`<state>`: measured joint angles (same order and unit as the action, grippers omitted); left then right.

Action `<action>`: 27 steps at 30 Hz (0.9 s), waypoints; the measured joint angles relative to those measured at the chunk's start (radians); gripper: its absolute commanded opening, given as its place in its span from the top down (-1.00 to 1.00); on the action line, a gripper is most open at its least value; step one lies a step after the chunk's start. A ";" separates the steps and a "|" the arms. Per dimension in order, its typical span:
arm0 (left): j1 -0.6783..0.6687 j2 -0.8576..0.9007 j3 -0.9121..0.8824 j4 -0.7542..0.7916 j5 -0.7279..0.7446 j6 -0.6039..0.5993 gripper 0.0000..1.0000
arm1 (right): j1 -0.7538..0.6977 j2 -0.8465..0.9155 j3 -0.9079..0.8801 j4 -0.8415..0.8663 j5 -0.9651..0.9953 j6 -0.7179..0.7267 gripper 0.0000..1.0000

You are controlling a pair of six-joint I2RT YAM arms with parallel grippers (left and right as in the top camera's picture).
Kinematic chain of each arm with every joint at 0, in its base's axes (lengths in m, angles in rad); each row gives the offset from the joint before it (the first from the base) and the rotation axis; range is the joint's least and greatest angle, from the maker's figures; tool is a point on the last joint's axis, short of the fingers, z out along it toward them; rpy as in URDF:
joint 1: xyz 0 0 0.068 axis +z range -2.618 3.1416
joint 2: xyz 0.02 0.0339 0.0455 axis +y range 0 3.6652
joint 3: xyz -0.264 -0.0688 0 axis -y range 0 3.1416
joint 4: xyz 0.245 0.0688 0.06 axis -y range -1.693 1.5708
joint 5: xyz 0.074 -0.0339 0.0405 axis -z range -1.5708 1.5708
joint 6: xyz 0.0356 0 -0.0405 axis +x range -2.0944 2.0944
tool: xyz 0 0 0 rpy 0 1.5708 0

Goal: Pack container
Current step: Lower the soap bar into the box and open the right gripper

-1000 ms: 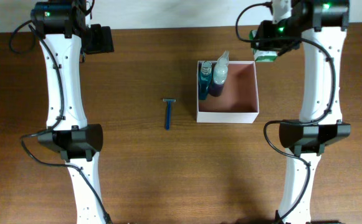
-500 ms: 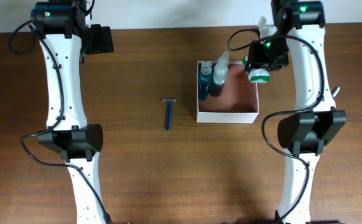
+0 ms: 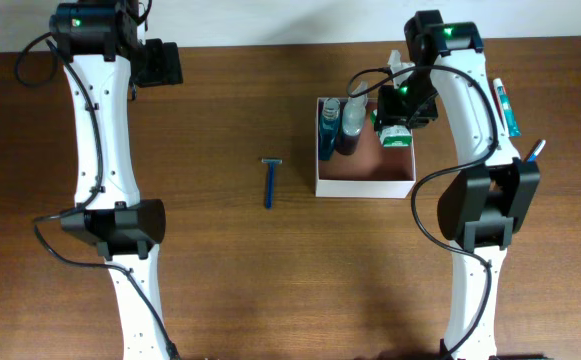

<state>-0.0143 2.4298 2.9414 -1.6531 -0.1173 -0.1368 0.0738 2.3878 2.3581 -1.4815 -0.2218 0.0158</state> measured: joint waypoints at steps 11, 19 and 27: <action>0.000 0.000 0.000 0.000 0.000 0.000 -0.99 | 0.000 0.000 -0.047 0.089 0.025 0.003 -0.08; 0.000 0.000 0.000 0.000 0.000 0.000 -0.99 | -0.001 0.000 -0.047 0.095 0.053 0.003 -0.29; 0.000 0.000 0.000 0.000 0.000 0.000 -0.99 | -0.005 0.000 -0.047 0.095 0.061 0.003 -0.32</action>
<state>-0.0143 2.4298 2.9414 -1.6531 -0.1173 -0.1368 0.0685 2.3878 2.3112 -1.3869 -0.1612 0.0189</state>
